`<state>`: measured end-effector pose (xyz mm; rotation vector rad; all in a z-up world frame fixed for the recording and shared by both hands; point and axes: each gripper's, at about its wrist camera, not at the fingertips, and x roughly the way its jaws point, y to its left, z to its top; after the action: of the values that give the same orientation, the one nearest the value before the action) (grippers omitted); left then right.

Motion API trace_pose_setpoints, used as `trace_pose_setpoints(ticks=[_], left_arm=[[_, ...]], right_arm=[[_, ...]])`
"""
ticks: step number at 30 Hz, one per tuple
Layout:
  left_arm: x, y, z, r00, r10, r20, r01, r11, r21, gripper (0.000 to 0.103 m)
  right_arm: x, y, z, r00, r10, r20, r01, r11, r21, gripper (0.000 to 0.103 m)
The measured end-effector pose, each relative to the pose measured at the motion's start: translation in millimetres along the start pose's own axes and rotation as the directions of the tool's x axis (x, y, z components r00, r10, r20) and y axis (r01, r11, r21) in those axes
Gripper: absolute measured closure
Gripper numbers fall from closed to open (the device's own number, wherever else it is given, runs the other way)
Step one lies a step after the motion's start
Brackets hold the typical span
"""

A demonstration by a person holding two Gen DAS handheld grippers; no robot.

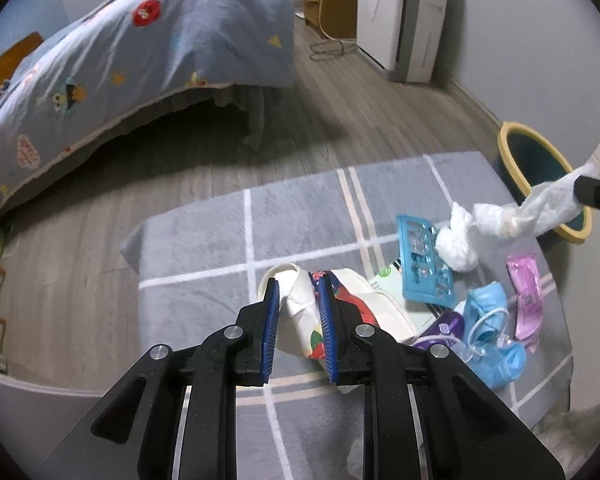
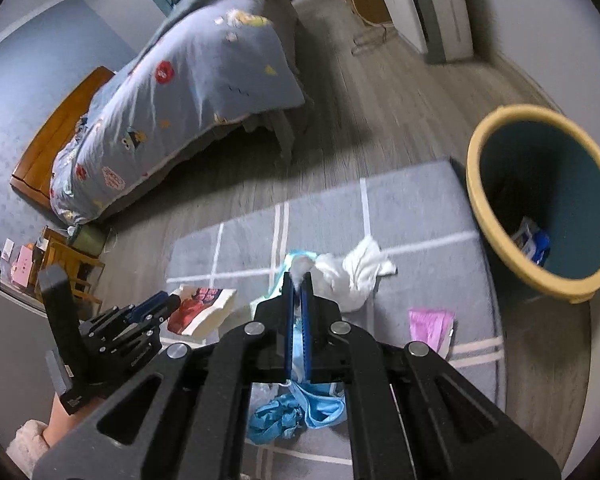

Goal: Collect trash
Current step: 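Drop the white tissue into the bin with the right gripper while the left carries the wrapper there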

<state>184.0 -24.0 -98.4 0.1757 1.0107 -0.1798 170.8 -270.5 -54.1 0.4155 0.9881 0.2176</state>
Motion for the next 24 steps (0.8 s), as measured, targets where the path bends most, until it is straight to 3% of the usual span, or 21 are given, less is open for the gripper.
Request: trace_pose_setpoints(ticks=[12,16,24], left_arm=[[-45.6,-12.8,27.0,0.986,-0.021,0.167,0.016,0.999,0.03,0.082],[-49.0,-28.8,38.8,0.984,-0.02,0.177,0.006,0.997,0.08,0.082],[-59.1,-67.3,65.9,0.977,-0.104,0.188,0.085,0.991,0.105,0.082]], right_arm=[[-56.4,-23.2,37.9,0.989,0.045,0.141,-0.052,0.998,0.046,0.1],[-63.2,-35.7,45.1,0.987,0.045,0.157,-0.057,0.996,0.071,0.1],[-81.3,-52.7,56.8,0.984,-0.006,0.178,-0.001,0.999,0.042,0.1]])
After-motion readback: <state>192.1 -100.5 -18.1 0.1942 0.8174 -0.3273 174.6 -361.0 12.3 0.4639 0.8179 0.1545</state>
